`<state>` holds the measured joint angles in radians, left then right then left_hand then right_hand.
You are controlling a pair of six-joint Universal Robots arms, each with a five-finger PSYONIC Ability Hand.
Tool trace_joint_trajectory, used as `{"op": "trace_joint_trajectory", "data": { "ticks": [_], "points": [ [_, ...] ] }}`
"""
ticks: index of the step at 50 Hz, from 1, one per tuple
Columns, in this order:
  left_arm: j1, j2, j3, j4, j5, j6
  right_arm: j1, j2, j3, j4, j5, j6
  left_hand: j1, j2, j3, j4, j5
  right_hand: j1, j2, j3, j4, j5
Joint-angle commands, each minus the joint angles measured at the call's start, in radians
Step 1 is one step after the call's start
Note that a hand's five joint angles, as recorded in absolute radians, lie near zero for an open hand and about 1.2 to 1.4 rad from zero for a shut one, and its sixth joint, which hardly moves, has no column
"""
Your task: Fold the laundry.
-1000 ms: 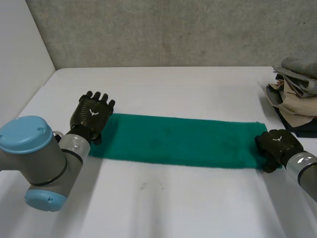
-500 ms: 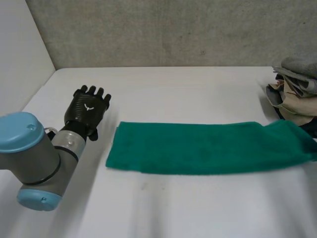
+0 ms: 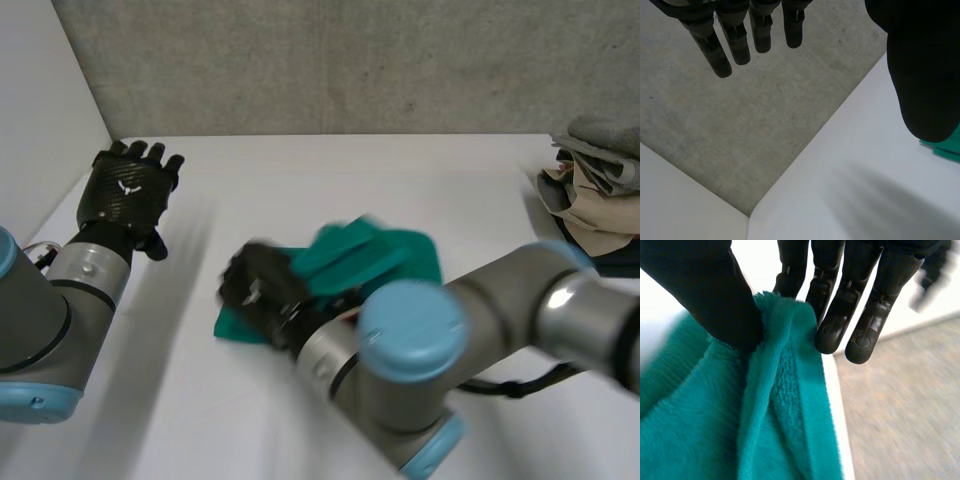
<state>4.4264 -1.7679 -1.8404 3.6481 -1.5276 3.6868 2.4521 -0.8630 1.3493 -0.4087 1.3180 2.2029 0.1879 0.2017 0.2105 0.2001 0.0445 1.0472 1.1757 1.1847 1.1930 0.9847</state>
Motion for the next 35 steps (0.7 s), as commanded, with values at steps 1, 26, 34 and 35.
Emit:
{"op": "trace_joint_trajectory", "data": {
  "ticks": [1,26,34,35],
  "points": [
    [-0.019,-0.018,-0.002,0.001,0.001,-0.001,0.024,0.088,-0.05,-0.002,-0.042,-0.035,-0.013,-0.027,-0.036,-0.026,-0.045,-0.02,-0.149,-0.158,-0.166,-0.132],
    [-0.326,-0.156,0.164,-0.002,0.003,-0.151,-0.361,-0.292,0.335,0.225,0.087,0.492,-0.001,-0.015,-0.023,-0.013,-0.032,-0.873,-1.001,-1.01,-1.018,-0.985],
    [-0.372,-0.338,0.245,-0.019,0.003,-0.156,-0.355,-0.269,0.37,0.208,0.093,0.492,0.002,-0.012,-0.021,-0.01,-0.029,-0.772,-0.9,-0.909,-0.917,-0.884],
    [-0.374,-0.372,0.269,-0.02,0.001,-0.153,-0.354,-0.261,0.37,0.202,0.096,0.491,0.005,-0.009,-0.018,-0.007,-0.026,-0.748,-0.877,-0.886,-0.894,-0.86]
  ]
}}
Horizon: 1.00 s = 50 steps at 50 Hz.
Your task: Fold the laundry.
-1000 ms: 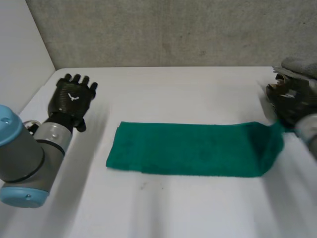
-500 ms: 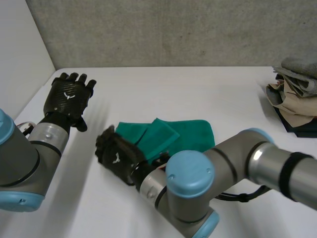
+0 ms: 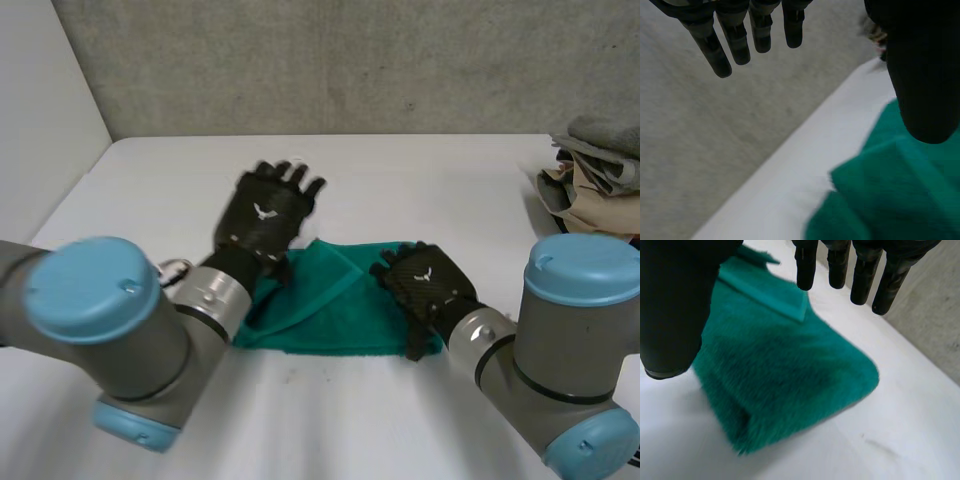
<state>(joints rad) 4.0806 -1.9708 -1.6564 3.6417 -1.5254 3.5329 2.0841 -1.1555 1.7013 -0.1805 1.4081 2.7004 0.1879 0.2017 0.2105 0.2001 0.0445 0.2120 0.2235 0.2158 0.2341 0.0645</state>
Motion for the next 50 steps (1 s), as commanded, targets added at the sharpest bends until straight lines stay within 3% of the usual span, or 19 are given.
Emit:
{"op": "trace_joint_trajectory", "data": {
  "ticks": [1,12,14,20,22,28,30,36,40,42,43,50],
  "points": [
    [-0.026,-0.184,0.095,-0.014,-0.002,0.004,0.014,0.04,0.018,-0.033,0.012,-0.01,0.005,-0.009,-0.018,-0.007,-0.026,0.119,0.108,0.115,0.097,0.092],
    [0.013,-0.338,0.245,-0.138,-0.031,0.078,0.016,0.083,0.012,-0.097,0.088,-0.047,0.017,0.003,-0.006,0.004,-0.014,0.208,0.196,0.204,0.186,0.181],
    [0.036,-0.345,0.256,-0.138,-0.07,0.086,0.016,0.085,0.014,-0.097,0.089,-0.057,0.023,0.009,0.0,0.01,-0.008,0.213,0.202,0.21,0.191,0.187],
    [0.138,-0.33,0.282,-0.075,-0.304,0.153,0.014,0.083,0.015,-0.099,0.092,-0.068,0.014,0.0,-0.009,0.002,-0.017,0.234,0.223,0.23,0.212,0.207],
    [0.152,-0.315,0.268,-0.049,-0.302,0.165,0.016,0.083,0.015,-0.099,0.092,-0.07,0.005,-0.009,-0.018,-0.007,-0.026,0.257,0.246,0.254,0.235,0.23],
    [0.142,-0.221,0.195,-0.029,-0.176,0.166,0.016,0.082,0.017,-0.1,0.091,-0.073,0.005,-0.009,-0.018,-0.007,-0.026,0.293,0.281,0.289,0.271,0.266],
    [0.112,-0.197,0.17,-0.031,-0.135,0.162,0.016,0.082,0.02,-0.1,0.089,-0.073,0.005,-0.009,-0.018,-0.007,-0.026,0.313,0.302,0.309,0.291,0.286],
    [0.038,-0.128,0.115,-0.031,-0.113,0.161,0.011,0.082,0.026,-0.1,0.089,-0.074,0.002,-0.012,-0.021,-0.01,-0.029,0.401,0.39,0.397,0.379,0.374],
    [0.02,-0.115,0.086,-0.031,-0.108,0.156,0.001,0.082,0.038,-0.117,0.091,-0.074,0.002,-0.012,-0.021,-0.01,-0.029,0.621,0.609,0.617,0.599,0.594],
    [0.007,-0.115,0.081,-0.031,-0.108,0.155,-0.004,0.08,0.052,-0.148,0.091,-0.079,0.002,-0.012,-0.021,-0.01,-0.029,1.127,1.116,1.124,1.105,1.1],
    [0.003,-0.115,0.078,-0.032,-0.108,0.155,-0.007,0.079,0.057,-0.158,0.091,-0.085,0.002,-0.012,-0.021,-0.01,-0.029,1.184,1.172,1.18,1.162,1.157],
    [0.018,-0.091,0.058,-0.031,-0.119,0.155,-0.074,0.065,0.072,-0.185,0.137,-0.267,0.002,-0.012,-0.021,-0.01,-0.029,1.184,1.173,1.18,1.162,1.157]
  ]
}}
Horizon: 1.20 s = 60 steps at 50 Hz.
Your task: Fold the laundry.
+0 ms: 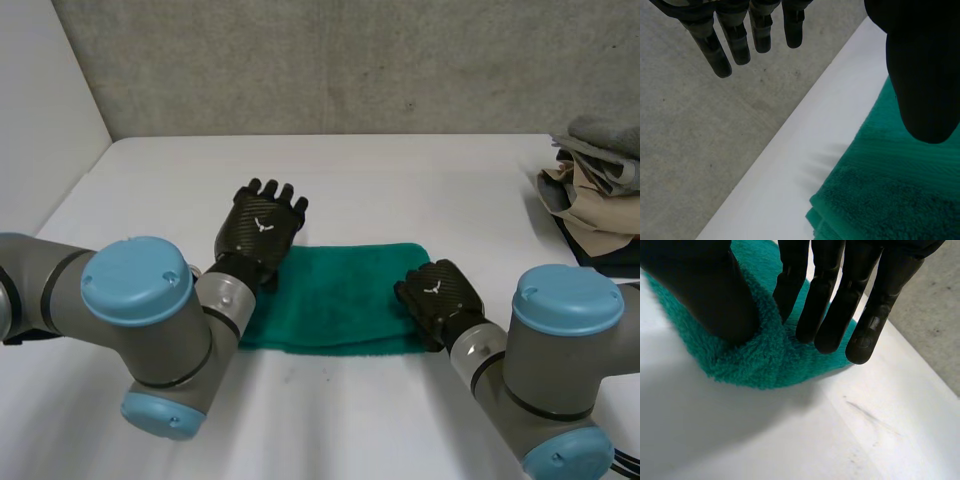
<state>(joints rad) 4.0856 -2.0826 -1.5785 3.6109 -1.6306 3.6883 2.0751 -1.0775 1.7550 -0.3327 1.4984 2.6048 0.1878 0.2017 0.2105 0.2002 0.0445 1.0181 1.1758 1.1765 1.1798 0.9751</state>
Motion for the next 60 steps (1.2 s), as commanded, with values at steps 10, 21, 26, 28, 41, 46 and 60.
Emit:
{"op": "trace_joint_trajectory", "data": {
  "ticks": [10,21,26,28,41,46,60],
  "points": [
    [0.137,0.147,-0.094,0.0,-0.009,-0.007,-0.028,-0.068,-0.044,-0.075,0.134,-0.541,0.002,-0.012,-0.021,-0.01,-0.029,0.378,0.22,0.22,0.217,0.247],
    [0.16,0.182,-0.121,-0.032,-0.012,-0.134,0.33,0.066,-0.101,-0.14,-0.122,-0.517,0.005,-0.009,-0.018,-0.007,-0.026,0.378,0.22,0.22,0.217,0.247],
    [0.153,0.184,-0.118,-0.054,-0.014,-0.208,0.338,0.067,-0.075,-0.16,-0.162,-0.508,0.008,-0.006,-0.015,-0.004,-0.023,0.004,-0.153,-0.154,-0.157,-0.127],
    [0.151,0.182,-0.107,-0.055,-0.014,-0.231,0.336,0.064,-0.08,-0.16,-0.132,-0.486,0.008,-0.006,-0.015,-0.004,-0.023,-0.595,-0.753,-0.754,-0.757,-0.727],
    [0.001,0.165,0.026,-0.06,-0.098,-0.301,0.067,-0.203,-0.106,0.086,-0.087,0.363,0.081,0.067,0.059,0.069,0.05,-0.844,-1.001,-1.002,-1.005,-0.975],
    [-0.102,0.104,0.093,-0.087,-0.124,-0.309,-0.015,-0.187,-0.195,0.299,-0.081,0.39,0.123,0.109,0.1,0.11,0.091,-0.844,-1.001,-1.002,-1.005,-0.975],
    [-0.197,-0.162,0.227,-0.242,-0.291,-0.274,0.006,0.04,-0.364,0.388,-0.095,0.327,0.172,0.159,0.15,0.16,0.141,-0.844,-1.001,-1.002,-1.005,-0.975]
  ]
}}
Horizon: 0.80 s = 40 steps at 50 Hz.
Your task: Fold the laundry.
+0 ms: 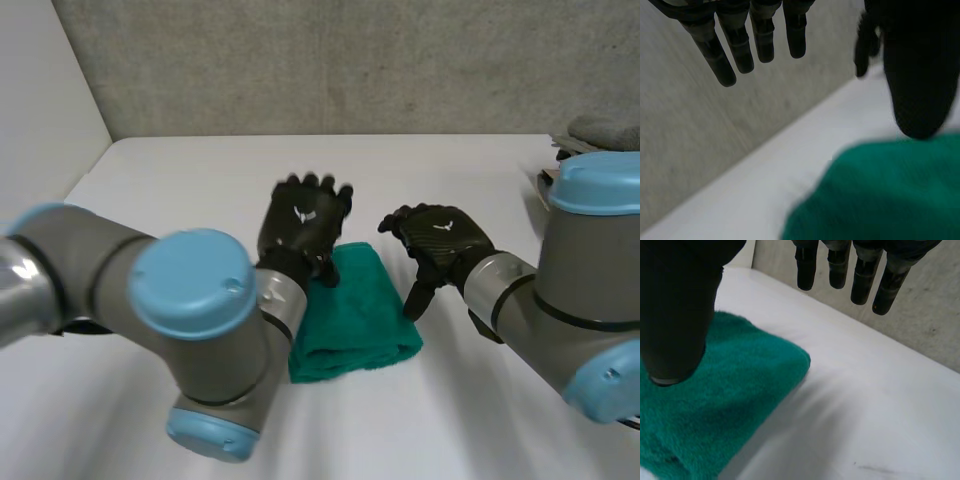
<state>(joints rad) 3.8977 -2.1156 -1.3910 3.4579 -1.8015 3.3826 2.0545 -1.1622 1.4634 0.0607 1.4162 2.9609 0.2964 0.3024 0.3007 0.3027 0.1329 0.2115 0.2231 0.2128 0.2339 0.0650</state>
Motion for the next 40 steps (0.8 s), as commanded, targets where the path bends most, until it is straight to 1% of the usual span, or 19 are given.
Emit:
{"op": "trace_joint_trajectory", "data": {
  "ticks": [1,4,9,13,14,17,20,21,24,25,26,28,29,30,32,33,36,37,40],
  "points": [
    [-0.008,-0.13,0.033,-0.098,-0.125,0.041,0.036,0.137,-0.078,-0.002,-0.02,-0.029,0.064,0.058,0.06,0.058,0.053,-0.037,-0.049,-0.038,-0.059,-0.065],
    [0.005,-0.13,0.015,-0.124,-0.127,0.064,0.078,0.199,-0.109,0.007,-0.034,-0.046,0.046,0.04,0.042,0.04,0.035,-0.037,-0.049,-0.038,-0.059,-0.065],
    [0.026,-0.132,-0.023,-0.154,-0.119,0.075,0.087,0.279,-0.143,0.007,-0.028,-0.1,0.037,0.031,0.033,0.031,0.026,-0.037,-0.049,-0.038,-0.059,-0.065],
    [0.025,-0.132,-0.026,-0.161,-0.119,0.076,0.088,0.308,-0.159,0.01,0.0,-0.172,0.037,0.031,0.033,0.031,0.026,-0.037,-0.049,-0.038,-0.059,-0.065],
    [0.025,-0.132,-0.025,-0.163,-0.119,0.076,0.09,0.306,-0.159,0.008,0.022,-0.202,0.037,0.031,0.033,0.031,0.026,-0.037,-0.049,-0.038,-0.059,-0.065],
    [0.028,-0.124,-0.019,-0.163,-0.118,0.078,0.093,0.291,-0.158,0.007,0.046,-0.233,0.037,0.031,0.033,0.031,0.026,-0.037,-0.049,-0.038,-0.059,-0.065],
    [0.038,-0.107,-0.007,-0.163,-0.116,0.08,0.093,0.239,-0.146,-0.001,0.064,-0.238,0.035,0.029,0.03,0.028,0.024,-0.037,-0.049,-0.038,-0.059,-0.065],
    [0.042,-0.101,-0.005,-0.163,-0.114,0.08,0.093,0.196,-0.13,-0.008,0.063,-0.237,0.035,0.029,0.03,0.028,0.024,-0.037,-0.049,-0.038,-0.059,-0.065],
    [0.052,-0.044,0.018,-0.161,-0.09,0.087,0.095,0.13,-0.095,-0.038,0.066,-0.235,0.037,0.031,0.033,0.031,0.026,-0.037,-0.049,-0.038,-0.059,-0.065],
    [0.054,-0.028,0.023,-0.161,-0.073,0.089,0.093,0.096,-0.056,-0.08,0.064,-0.235,0.037,0.031,0.033,0.031,0.026,-0.037,-0.049,-0.038,-0.059,-0.065],
    [0.057,0.003,0.032,-0.157,-0.032,0.09,0.093,0.081,-0.029,-0.106,0.063,-0.235,0.04,0.034,0.036,0.034,0.029,-0.037,-0.049,-0.038,-0.059,-0.065],
    [0.071,0.029,0.038,-0.155,0.022,0.093,0.096,0.049,0.026,-0.169,0.061,-0.238,0.043,0.037,0.039,0.037,0.032,-0.037,-0.049,-0.038,-0.059,-0.065],
    [0.084,0.042,0.04,-0.155,0.052,0.093,0.102,0.008,0.091,-0.233,0.063,-0.24,0.046,0.04,0.042,0.04,0.035,-0.037,-0.049,-0.038,-0.059,-0.065],
    [0.118,0.066,0.044,-0.157,0.114,0.093,0.11,-0.019,0.122,-0.264,0.061,-0.24,0.052,0.046,0.048,0.046,0.041,-0.037,-0.049,-0.038,-0.059,-0.065],
    [0.15,0.089,0.044,-0.158,0.178,0.092,0.124,-0.059,0.193,-0.329,0.061,-0.246,0.055,0.049,0.051,0.049,0.044,-0.037,-0.049,-0.038,-0.059,-0.065],
    [0.17,0.112,0.043,-0.16,0.248,0.092,0.137,-0.089,0.262,-0.39,0.061,-0.252,0.055,0.049,0.051,0.049,0.044,-0.037,-0.049,-0.038,-0.059,-0.065],
    [0.186,0.146,0.043,-0.166,0.371,0.086,0.164,-0.091,0.345,-0.469,0.06,-0.253,0.064,0.058,0.06,0.058,0.053,-0.037,-0.049,-0.038,-0.059,-0.065],
    [0.189,0.158,0.043,-0.175,0.44,0.084,0.176,-0.082,0.388,-0.511,0.058,-0.253,0.064,0.058,0.06,0.058,0.053,-0.037,-0.049,-0.038,-0.059,-0.065],
    [0.199,0.172,0.043,-0.209,0.546,0.083,0.199,-0.039,0.445,-0.583,0.061,-0.253,0.061,0.055,0.057,0.055,0.05,-0.037,-0.049,-0.038,-0.059,-0.065]
  ]
}}
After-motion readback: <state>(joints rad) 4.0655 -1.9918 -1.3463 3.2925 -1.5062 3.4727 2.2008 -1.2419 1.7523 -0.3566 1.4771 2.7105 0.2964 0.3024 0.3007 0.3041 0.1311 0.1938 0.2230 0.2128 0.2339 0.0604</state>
